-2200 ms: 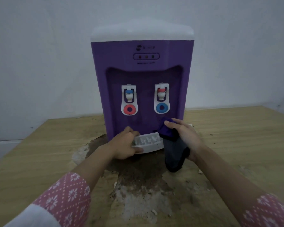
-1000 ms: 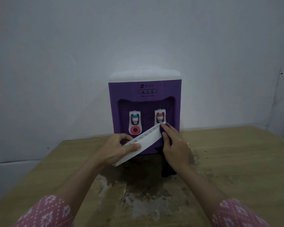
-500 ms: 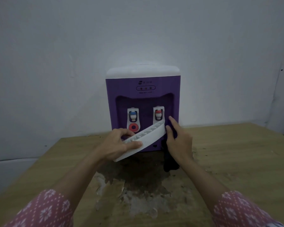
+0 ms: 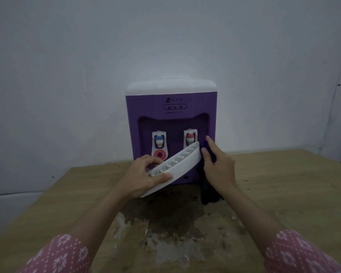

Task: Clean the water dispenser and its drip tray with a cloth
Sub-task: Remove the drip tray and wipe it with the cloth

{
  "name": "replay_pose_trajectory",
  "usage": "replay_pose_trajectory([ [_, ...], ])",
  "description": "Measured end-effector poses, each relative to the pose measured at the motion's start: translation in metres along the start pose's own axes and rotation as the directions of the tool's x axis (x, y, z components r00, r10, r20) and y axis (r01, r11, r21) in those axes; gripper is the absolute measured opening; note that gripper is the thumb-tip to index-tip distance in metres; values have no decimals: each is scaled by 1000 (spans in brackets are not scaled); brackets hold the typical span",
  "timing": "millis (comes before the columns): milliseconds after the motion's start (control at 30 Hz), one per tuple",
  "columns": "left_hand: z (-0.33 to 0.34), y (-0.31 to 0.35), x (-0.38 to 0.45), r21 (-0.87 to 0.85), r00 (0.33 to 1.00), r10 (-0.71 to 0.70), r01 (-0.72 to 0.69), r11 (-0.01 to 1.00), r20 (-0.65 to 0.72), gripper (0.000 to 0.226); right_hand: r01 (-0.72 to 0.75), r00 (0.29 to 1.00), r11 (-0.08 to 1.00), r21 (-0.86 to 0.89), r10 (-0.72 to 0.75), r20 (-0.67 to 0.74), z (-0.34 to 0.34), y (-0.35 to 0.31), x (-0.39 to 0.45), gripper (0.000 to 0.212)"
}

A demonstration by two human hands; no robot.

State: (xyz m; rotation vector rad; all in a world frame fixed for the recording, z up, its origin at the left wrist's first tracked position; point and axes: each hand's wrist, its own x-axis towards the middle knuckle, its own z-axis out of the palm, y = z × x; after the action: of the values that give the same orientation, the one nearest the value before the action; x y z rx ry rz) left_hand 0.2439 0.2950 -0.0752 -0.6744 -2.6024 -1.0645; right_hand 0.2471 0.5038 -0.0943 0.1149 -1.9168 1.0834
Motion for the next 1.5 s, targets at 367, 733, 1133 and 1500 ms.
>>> replay_pose_trajectory([
  [367,10,-3,0,-88,991,-12,0,996,-132,42,441,896,895,-68,-436,85,6,-13,-47,41],
  [733,9,-10,-12,18,984,106,-104,994,-143,51,129,992,971,-202,-125,30,0,-5,-2,34],
  [1133,13,0,-4,225,938,269,-220,949,-220,60,629,773,694,-350,-510,377,5,-38,-16,40],
  [1500,13,1,-5,235,912,300,-238,943,-280,62,682,726,636,-360,-529,439,-3,-27,-16,39],
])
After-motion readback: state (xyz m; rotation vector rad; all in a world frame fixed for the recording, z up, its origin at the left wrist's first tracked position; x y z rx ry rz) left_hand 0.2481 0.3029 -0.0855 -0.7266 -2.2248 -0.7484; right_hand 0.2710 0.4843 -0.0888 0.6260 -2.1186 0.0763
